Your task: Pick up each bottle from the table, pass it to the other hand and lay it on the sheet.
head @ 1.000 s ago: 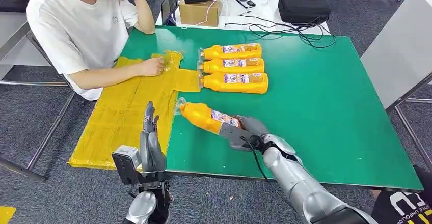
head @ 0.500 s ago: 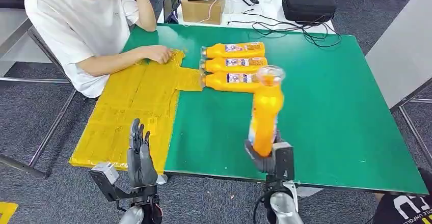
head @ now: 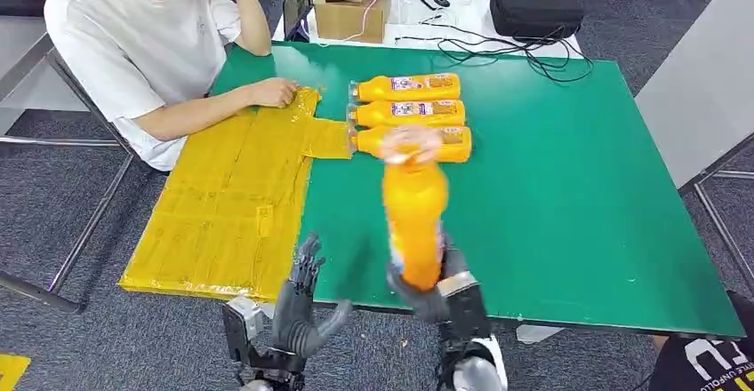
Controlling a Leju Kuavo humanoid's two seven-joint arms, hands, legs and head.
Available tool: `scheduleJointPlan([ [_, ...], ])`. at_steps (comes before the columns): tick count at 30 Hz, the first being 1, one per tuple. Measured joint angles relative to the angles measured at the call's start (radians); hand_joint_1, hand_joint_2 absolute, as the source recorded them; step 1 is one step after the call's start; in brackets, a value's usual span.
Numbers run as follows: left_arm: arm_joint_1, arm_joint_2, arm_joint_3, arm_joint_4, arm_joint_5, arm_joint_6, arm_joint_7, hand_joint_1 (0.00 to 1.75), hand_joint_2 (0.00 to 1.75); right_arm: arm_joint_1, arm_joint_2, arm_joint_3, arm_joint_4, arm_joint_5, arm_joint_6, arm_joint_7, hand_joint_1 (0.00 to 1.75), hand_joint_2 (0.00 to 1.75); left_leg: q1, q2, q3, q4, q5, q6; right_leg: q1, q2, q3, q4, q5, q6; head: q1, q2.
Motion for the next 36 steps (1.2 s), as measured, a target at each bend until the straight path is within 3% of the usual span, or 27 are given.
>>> scheduleJointPlan([
  [6,-0.016,0.004,-0.023,-0.012,-0.047,-0.027,0.017,0.00,1.75,-0.031,0.001,0.145,0.107,0.164,-0.068,-0.004,1.75,1.75,0.000,0.001,-0.001,0.000,0.000,0.000,0.000,0.000,0.000,0.000,0.000,0.000,0.001,0.000],
  [10,-0.019,0.005,-0.025,-0.033,-0.066,-0.016,0.011,0.00,1.75,-0.063,0.009,0.219,0.165,0.203,-0.060,0.048,1.75,1.75,0.000,-0.001,0.000,0.000,0.000,0.000,0.000,0.000,0.000,0.000,0.000,0.000,0.000,0.000],
  [25,0.010,0.011,-0.007,-0.074,-0.092,0.005,0.007,0.00,1.75,-0.107,0.005,0.263,0.243,0.227,-0.054,0.070,1.75,1.75,0.000,0.001,0.000,0.000,0.000,0.000,0.000,0.000,-0.001,0.000,0.000,0.000,0.000,0.000],
  [26,0.010,0.011,-0.006,-0.074,-0.092,0.005,0.007,1.75,1.75,-0.107,0.005,0.263,0.243,0.227,-0.054,0.070,1.69,1.75,0.000,0.001,0.000,0.000,0.000,0.000,0.000,0.000,-0.001,0.000,0.000,0.000,0.000,0.000],
  [27,0.011,0.012,-0.003,-0.077,-0.087,0.003,0.012,1.75,1.75,-0.111,0.005,0.267,0.249,0.231,-0.053,0.076,1.64,1.75,0.000,0.001,0.000,0.000,0.000,0.000,0.000,0.000,-0.001,0.000,0.000,0.000,0.000,0.000],
  [28,0.012,0.012,-0.003,-0.078,-0.083,0.002,0.015,1.75,1.75,-0.112,0.005,0.267,0.251,0.233,-0.053,0.078,1.33,1.75,0.000,0.001,0.000,0.000,0.000,0.000,0.000,0.000,-0.001,0.000,0.000,0.000,0.000,0.000],
  [29,0.013,0.012,0.010,-0.080,0.010,-0.072,0.071,1.75,1.75,-0.124,0.003,0.271,0.271,0.250,-0.051,0.093,0.47,1.75,0.000,0.001,0.000,0.000,0.000,0.000,0.000,0.000,-0.001,0.000,0.000,0.000,0.000,0.000],
  [30,0.014,0.012,0.027,-0.080,0.069,-0.135,0.112,1.75,1.75,-0.134,-0.001,0.274,0.290,0.258,-0.049,0.091,0.00,1.75,0.000,0.001,0.000,0.000,0.000,0.000,0.000,0.000,-0.001,0.000,0.000,0.000,0.000,0.000],
  [32,0.013,0.012,0.067,-0.070,0.238,-0.256,0.208,1.75,1.75,-0.161,-0.006,0.288,0.332,0.276,-0.045,0.063,0.00,1.75,0.000,0.002,0.000,0.000,0.000,0.000,0.000,0.000,-0.001,0.000,0.000,0.000,0.000,0.000],
  [33,0.010,0.012,0.086,-0.057,0.318,-0.305,0.250,1.75,1.75,-0.171,-0.012,0.301,0.350,0.275,-0.041,0.034,0.00,0.00,0.000,0.001,0.000,0.000,0.000,0.000,0.000,0.000,-0.002,0.000,0.000,0.000,0.000,0.000],
  [36,0.006,0.012,0.098,-0.052,0.352,-0.329,0.254,1.75,1.75,-0.177,-0.021,0.314,0.363,0.282,-0.040,0.021,0.00,0.00,0.000,0.002,0.000,0.000,0.000,0.000,0.000,0.001,-0.002,0.000,0.000,0.000,0.000,0.000],
])
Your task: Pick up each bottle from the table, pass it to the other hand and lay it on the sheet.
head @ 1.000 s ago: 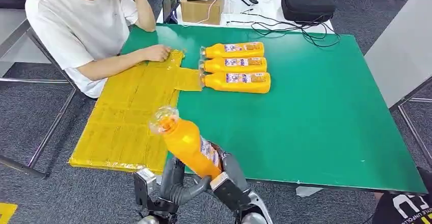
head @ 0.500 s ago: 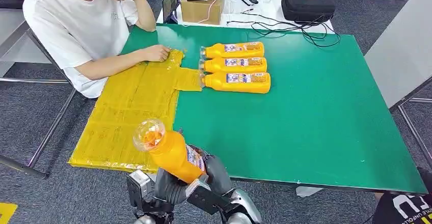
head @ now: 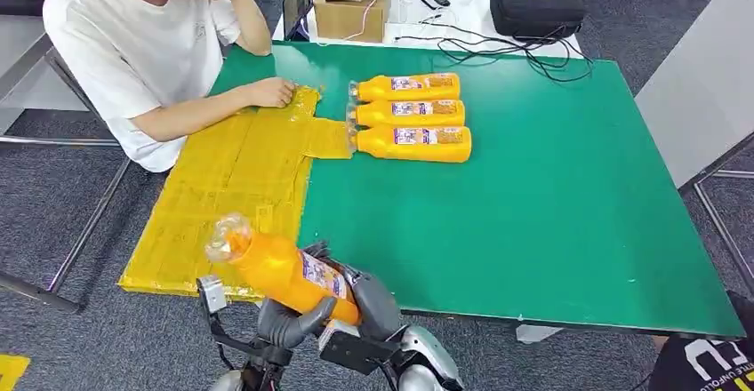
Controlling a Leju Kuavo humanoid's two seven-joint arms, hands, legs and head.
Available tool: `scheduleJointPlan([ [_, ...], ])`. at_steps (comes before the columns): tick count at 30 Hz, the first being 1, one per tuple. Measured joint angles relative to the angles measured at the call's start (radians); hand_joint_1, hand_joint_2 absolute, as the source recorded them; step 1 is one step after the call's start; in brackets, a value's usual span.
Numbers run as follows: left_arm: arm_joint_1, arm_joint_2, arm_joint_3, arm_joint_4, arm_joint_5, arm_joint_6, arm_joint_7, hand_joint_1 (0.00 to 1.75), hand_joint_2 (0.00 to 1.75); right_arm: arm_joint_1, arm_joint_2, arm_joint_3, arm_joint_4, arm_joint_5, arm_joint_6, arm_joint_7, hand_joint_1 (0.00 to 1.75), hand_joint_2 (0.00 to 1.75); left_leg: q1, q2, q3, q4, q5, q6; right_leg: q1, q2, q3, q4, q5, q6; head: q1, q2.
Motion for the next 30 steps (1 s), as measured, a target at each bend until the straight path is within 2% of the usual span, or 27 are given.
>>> scheduleJointPlan([
  [10,-0.009,-0.004,0.007,0.000,0.002,0.033,0.013,1.75,1.75,0.003,-0.002,0.010,0.013,0.010,-0.036,0.018,0.00,0.00,0.000,0.001,0.000,0.000,0.000,0.000,0.000,0.000,-0.001,0.000,0.000,0.000,0.000,0.000],
  [17,-0.043,-0.039,0.008,-0.021,-0.201,0.336,-0.061,1.75,1.75,0.051,0.016,0.009,-0.012,0.010,-0.149,0.025,0.00,0.00,0.000,0.000,0.000,0.000,0.000,0.000,0.000,0.000,0.000,0.000,0.000,0.000,0.000,0.000],
  [27,-0.058,-0.040,0.011,-0.023,-0.235,0.369,-0.071,1.75,1.75,0.063,0.020,0.007,-0.028,0.010,-0.158,0.025,0.00,0.00,0.000,0.001,0.000,0.000,0.000,0.000,0.000,0.000,0.000,0.000,0.000,0.000,0.000,0.000],
  [28,-0.060,-0.040,0.012,-0.023,-0.254,0.396,-0.075,1.75,1.75,0.064,0.020,0.006,-0.028,0.003,-0.166,0.019,0.00,0.00,0.000,0.001,0.000,0.000,0.000,0.000,0.000,0.000,0.000,0.000,0.000,0.000,0.000,0.000],
  [30,-0.092,-0.039,0.012,-0.016,-0.393,0.554,-0.084,1.75,1.75,0.069,0.019,0.006,-0.035,-0.022,-0.214,-0.024,0.00,0.00,0.000,0.000,-0.001,0.000,0.000,0.000,0.000,0.000,0.000,0.000,0.000,0.000,0.001,0.000],
])
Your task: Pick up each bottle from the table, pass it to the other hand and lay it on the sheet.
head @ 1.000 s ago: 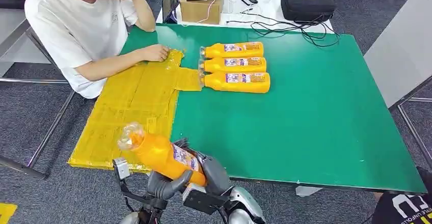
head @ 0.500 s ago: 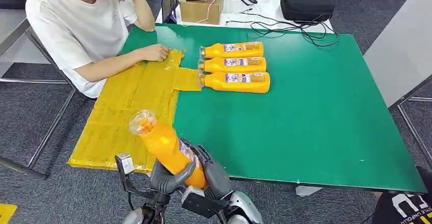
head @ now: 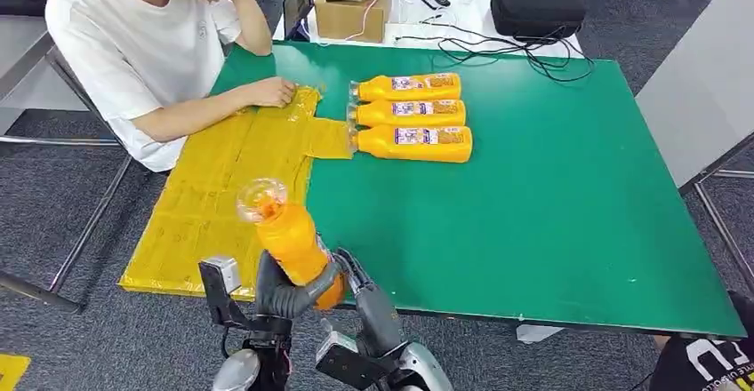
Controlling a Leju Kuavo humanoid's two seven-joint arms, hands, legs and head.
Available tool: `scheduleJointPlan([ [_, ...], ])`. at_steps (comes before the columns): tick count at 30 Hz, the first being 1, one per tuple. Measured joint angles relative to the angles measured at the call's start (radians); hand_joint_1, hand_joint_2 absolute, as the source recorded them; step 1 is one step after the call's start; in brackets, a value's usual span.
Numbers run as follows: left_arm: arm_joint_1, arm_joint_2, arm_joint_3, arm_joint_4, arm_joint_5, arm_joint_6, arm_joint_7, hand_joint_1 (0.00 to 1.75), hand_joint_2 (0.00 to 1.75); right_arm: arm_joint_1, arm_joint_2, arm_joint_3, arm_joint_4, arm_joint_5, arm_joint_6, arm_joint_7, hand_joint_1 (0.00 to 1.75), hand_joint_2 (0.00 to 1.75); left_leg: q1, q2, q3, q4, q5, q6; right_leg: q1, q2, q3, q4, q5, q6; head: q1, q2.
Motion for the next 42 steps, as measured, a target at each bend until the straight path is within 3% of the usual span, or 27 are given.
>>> scheduleJointPlan([
  [5,-0.142,0.044,0.025,0.072,-0.471,0.233,0.029,1.75,1.75,0.011,-0.003,-0.005,-0.039,-0.059,-0.031,-0.091,0.00,0.00,0.000,-0.001,0.000,0.000,0.001,0.000,0.000,0.000,0.001,0.001,0.000,0.000,-0.001,0.000],
  [8,-0.231,0.071,0.051,0.148,-0.694,0.262,0.082,1.75,1.75,0.022,-0.007,-0.011,-0.077,-0.080,-0.019,-0.133,0.00,0.00,0.000,0.000,0.001,0.000,0.002,0.000,0.000,0.000,0.001,0.001,0.000,0.000,0.000,0.000],
  [21,-0.508,0.165,0.139,0.603,-1.040,0.079,0.272,1.75,1.75,0.115,-0.072,-0.029,-0.145,-0.123,-0.011,-0.136,0.00,0.00,0.000,-0.001,0.000,0.000,0.002,0.000,0.000,0.000,0.000,0.001,0.000,0.000,-0.001,0.000],
  [32,-0.596,0.177,0.093,0.775,-1.190,-0.031,0.387,1.75,1.75,0.132,-0.090,-0.040,-0.166,-0.146,0.023,-0.138,0.00,0.00,0.000,0.000,0.001,0.000,0.002,0.000,0.000,0.000,0.003,0.001,0.000,0.000,0.000,0.000],
  [33,-0.602,0.180,0.087,0.789,-1.207,-0.033,0.401,1.13,1.75,0.132,-0.090,-0.040,-0.169,-0.151,0.031,-0.141,0.00,0.00,0.000,0.000,0.002,0.000,0.001,0.000,0.000,0.000,0.003,0.001,0.000,0.000,0.000,0.000],
  [34,-0.607,0.182,0.083,0.800,-1.221,-0.033,0.411,0.02,1.75,0.133,-0.090,-0.040,-0.171,-0.153,0.034,-0.141,0.00,0.00,0.000,0.000,0.003,0.000,0.001,0.000,0.000,0.000,0.003,0.001,0.000,0.000,-0.001,0.000],
  [38,-0.635,0.190,0.075,0.840,-1.232,-0.065,0.430,0.00,1.75,0.134,-0.086,-0.040,-0.172,-0.172,0.043,-0.152,0.00,0.00,0.000,0.000,0.005,0.000,0.001,0.000,0.000,0.000,0.006,0.001,0.000,0.000,0.000,0.000],
  [39,-0.645,0.192,0.074,0.847,-1.233,-0.087,0.430,0.00,0.00,0.134,-0.082,-0.041,-0.172,-0.175,0.042,-0.157,0.00,0.00,0.000,0.000,0.006,0.000,0.001,0.000,0.000,0.000,0.006,0.001,0.000,0.000,0.000,0.000],
  [42,-0.665,0.195,0.074,0.863,-1.234,-0.138,0.431,0.00,0.00,0.132,-0.078,-0.041,-0.172,-0.183,0.041,-0.163,0.00,0.00,0.000,0.000,0.007,0.000,0.002,-0.001,0.000,0.000,0.007,0.001,0.000,0.000,0.000,0.000],
])
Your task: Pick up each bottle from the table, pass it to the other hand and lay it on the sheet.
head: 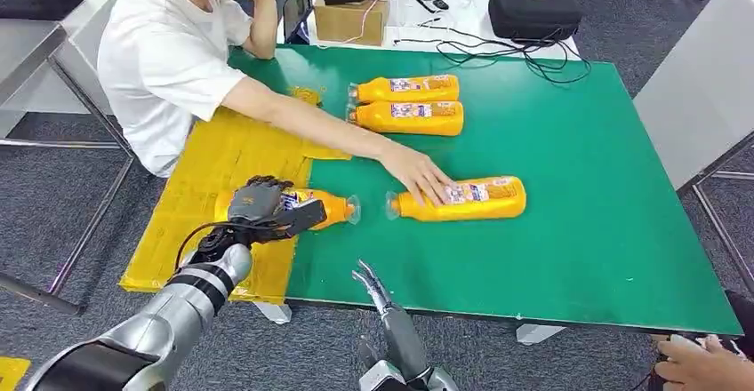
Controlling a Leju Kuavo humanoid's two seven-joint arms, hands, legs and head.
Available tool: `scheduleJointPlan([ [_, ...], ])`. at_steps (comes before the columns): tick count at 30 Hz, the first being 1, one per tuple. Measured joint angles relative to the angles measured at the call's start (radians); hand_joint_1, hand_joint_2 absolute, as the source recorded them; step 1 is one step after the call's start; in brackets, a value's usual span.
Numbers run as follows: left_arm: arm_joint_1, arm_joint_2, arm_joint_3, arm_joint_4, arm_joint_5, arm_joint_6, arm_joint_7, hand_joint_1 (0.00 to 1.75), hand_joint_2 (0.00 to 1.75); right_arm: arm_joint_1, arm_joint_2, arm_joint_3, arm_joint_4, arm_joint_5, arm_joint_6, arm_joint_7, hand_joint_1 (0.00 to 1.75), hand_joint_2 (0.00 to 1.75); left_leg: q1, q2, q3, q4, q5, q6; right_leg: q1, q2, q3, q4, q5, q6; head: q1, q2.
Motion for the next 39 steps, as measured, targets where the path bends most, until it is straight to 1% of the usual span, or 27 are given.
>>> scheduleJointPlan([
  [5,-0.035,0.007,0.000,0.022,0.009,-0.117,0.000,0.00,0.00,-0.009,0.010,-0.002,0.005,-0.013,0.000,-0.033,0.00,0.00,0.000,-0.002,0.000,0.000,0.001,0.000,0.000,0.000,0.001,0.000,0.000,0.000,0.000,0.000],
  [8,-0.063,0.007,0.003,0.032,0.061,-0.184,-0.023,0.00,0.00,-0.020,0.022,-0.010,0.014,-0.019,-0.009,-0.050,0.00,0.00,0.000,-0.002,0.000,0.000,0.001,0.000,0.000,-0.001,0.002,0.000,0.000,0.000,0.000,0.000],
  [10,-0.072,0.006,0.004,0.036,0.087,-0.204,-0.037,0.00,0.00,-0.026,0.028,-0.015,0.021,-0.021,-0.014,-0.054,0.00,0.00,0.000,-0.002,0.000,0.000,0.001,0.000,-0.001,-0.001,0.002,0.000,0.000,0.000,0.000,0.000],
  [12,-0.076,0.003,0.018,0.038,0.133,-0.212,-0.070,0.00,0.00,-0.026,0.033,-0.021,0.027,-0.027,-0.019,-0.063,0.00,0.00,0.000,-0.003,0.000,0.000,0.001,0.000,-0.001,-0.001,0.002,0.000,0.000,0.000,0.000,0.000],
  [16,-0.067,-0.016,0.058,0.007,0.322,-0.275,-0.185,0.00,0.00,-0.026,0.042,-0.035,0.049,-0.034,-0.040,-0.086,0.00,0.00,0.000,-0.003,0.000,0.000,0.001,0.000,-0.001,-0.001,0.001,0.000,0.000,0.000,0.000,0.000],
  [20,0.008,-0.024,0.060,-0.129,0.519,-0.317,-0.233,0.00,0.00,-0.023,0.042,-0.042,0.064,-0.038,-0.075,-0.092,0.00,0.00,-0.001,0.000,-0.002,0.000,0.001,0.000,-0.001,0.000,-0.001,0.000,0.000,0.000,0.000,0.000],
  [23,0.065,-0.021,0.053,-0.276,0.685,-0.314,-0.224,0.00,0.00,-0.019,0.035,-0.050,0.070,-0.042,-0.085,-0.092,0.00,0.00,0.000,-0.001,-0.003,0.000,0.001,0.000,0.000,0.000,-0.002,0.000,0.000,0.000,0.000,0.000],
  [26,0.111,-0.014,0.038,-0.393,0.768,-0.307,-0.211,0.00,0.00,-0.018,0.031,-0.055,0.075,-0.042,-0.090,-0.092,0.00,0.00,0.000,-0.002,-0.003,0.000,0.000,0.000,0.000,0.000,-0.003,0.000,0.000,0.000,0.000,0.000],
  [28,0.136,-0.013,0.038,-0.456,0.840,-0.277,-0.201,0.00,0.00,-0.014,0.029,-0.057,0.078,-0.040,-0.103,-0.092,0.00,0.00,0.000,-0.001,-0.003,0.000,0.000,0.000,0.000,0.000,-0.003,0.000,0.000,0.000,0.000,0.000],
  [30,0.163,-0.015,0.037,-0.514,0.882,-0.200,-0.220,0.00,0.00,-0.010,0.025,-0.057,0.080,-0.016,-0.137,-0.090,0.00,0.00,0.000,-0.001,-0.004,0.000,0.000,0.000,0.000,0.000,-0.003,0.000,0.000,0.000,0.000,0.000],
  [31,0.176,-0.017,0.035,-0.540,0.892,-0.170,-0.225,0.00,1.75,-0.009,0.022,-0.057,0.080,-0.005,-0.153,-0.087,0.00,1.75,0.000,-0.001,-0.004,0.000,0.000,0.000,0.000,0.000,-0.003,0.000,0.000,0.000,0.000,0.000],
  [32,0.193,-0.020,0.031,-0.577,0.895,-0.128,-0.236,0.00,1.75,-0.009,0.018,-0.057,0.080,0.039,-0.188,-0.069,0.00,1.75,0.000,-0.002,-0.004,0.000,0.000,0.000,-0.001,0.000,-0.003,0.000,0.000,0.000,0.000,0.000],
  [33,0.211,-0.022,0.023,-0.619,0.904,-0.090,-0.249,0.00,1.75,-0.009,0.009,-0.058,0.080,0.142,-0.239,-0.040,0.00,1.75,-0.001,-0.002,-0.004,0.000,0.000,0.000,-0.001,0.000,-0.003,0.000,0.000,0.000,0.000,0.000],
  [34,0.232,-0.023,0.013,-0.657,0.915,-0.072,-0.254,0.00,1.75,-0.009,-0.003,-0.058,0.078,0.226,-0.264,-0.022,0.00,1.75,-0.001,-0.002,-0.004,0.000,0.000,0.000,-0.001,0.000,-0.003,0.000,0.000,0.000,0.000,0.000],
  [35,0.255,-0.024,0.007,-0.696,0.935,-0.066,-0.251,0.00,1.75,-0.010,-0.025,-0.058,0.073,0.338,-0.281,0.018,0.00,1.75,-0.001,-0.001,-0.004,0.000,0.000,0.001,-0.001,0.000,-0.003,-0.001,0.000,0.000,0.000,0.000],
  [36,0.281,-0.026,0.002,-0.726,0.951,-0.061,-0.244,0.00,1.75,-0.010,-0.050,-0.058,0.069,0.428,-0.286,0.064,0.00,1.75,-0.002,-0.001,-0.004,0.000,0.000,0.001,-0.002,0.000,-0.003,-0.001,0.000,0.000,0.000,0.000],
  [37,0.308,-0.027,-0.002,-0.751,0.965,-0.057,-0.244,0.00,1.75,-0.008,-0.073,-0.058,0.062,0.486,-0.286,0.096,0.00,1.75,-0.002,-0.002,-0.004,0.000,0.000,0.001,-0.002,0.000,-0.003,-0.002,-0.001,0.000,0.000,0.000],
  [39,0.371,-0.031,-0.008,-0.804,0.991,-0.040,-0.254,0.00,1.75,-0.005,-0.130,-0.062,0.043,0.569,-0.282,0.161,0.00,1.75,-0.002,-0.002,-0.004,0.000,-0.001,0.001,-0.003,0.000,-0.003,-0.002,-0.001,0.001,0.000,0.000],
])
